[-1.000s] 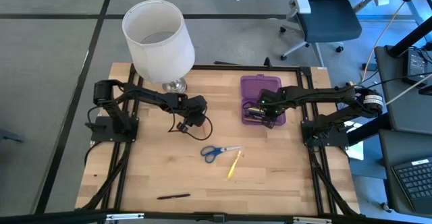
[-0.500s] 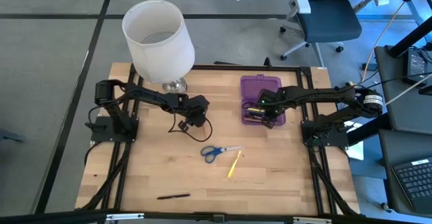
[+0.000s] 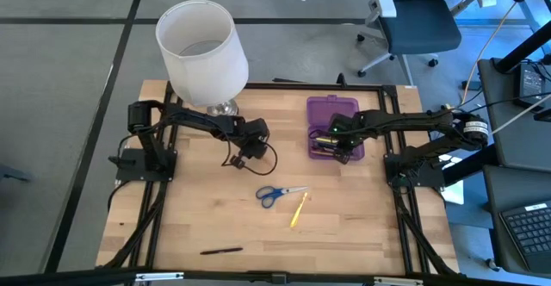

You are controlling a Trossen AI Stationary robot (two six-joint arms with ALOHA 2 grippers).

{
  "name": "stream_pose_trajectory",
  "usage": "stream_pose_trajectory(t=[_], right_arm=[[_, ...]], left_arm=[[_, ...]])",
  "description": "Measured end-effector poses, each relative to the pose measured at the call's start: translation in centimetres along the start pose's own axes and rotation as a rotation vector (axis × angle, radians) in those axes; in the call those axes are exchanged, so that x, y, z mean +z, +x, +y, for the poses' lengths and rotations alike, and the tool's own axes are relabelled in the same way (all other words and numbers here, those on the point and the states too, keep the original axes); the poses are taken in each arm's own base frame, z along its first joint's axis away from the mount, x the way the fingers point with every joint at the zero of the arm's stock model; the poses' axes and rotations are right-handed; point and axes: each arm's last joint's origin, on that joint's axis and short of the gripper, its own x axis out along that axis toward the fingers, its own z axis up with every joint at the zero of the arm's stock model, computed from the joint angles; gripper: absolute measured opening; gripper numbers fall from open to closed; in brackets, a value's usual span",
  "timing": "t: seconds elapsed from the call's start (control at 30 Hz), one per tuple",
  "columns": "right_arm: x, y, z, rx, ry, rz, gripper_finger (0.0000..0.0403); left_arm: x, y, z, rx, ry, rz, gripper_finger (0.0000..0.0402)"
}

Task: Pick & place school supplies into a supply box
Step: Put the pencil into the purple supply box

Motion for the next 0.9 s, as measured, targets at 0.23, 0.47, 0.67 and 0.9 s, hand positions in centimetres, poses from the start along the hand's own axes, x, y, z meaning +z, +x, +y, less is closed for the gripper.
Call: stream_pose_trajectory(t=[0.23,0.47,0.67,0.9], right_arm=[[0.0,0.0,0.0,0.000,0.003,0.000,0.0104],[0.0,0.0,0.0,0.000,0.047,0.000,0.0105],[0.0,0.0,0.0,0.000,0.048,0.000,0.0106],[0.0,0.0,0.0,0.000,0.051,0.000,0.0107]], left_arm=[[0.3,0.0,-0.6,-0.021,-0.315,0.018,0.0007],[1.9,0.0,-3.4,-0.192,-0.652,0.024,0.0018],[4.0,-0.1,-6.4,-0.061,-0.670,0.091,0.0019],[5.5,-0.3,-9.2,0.002,-0.655,0.104,0.0019]])
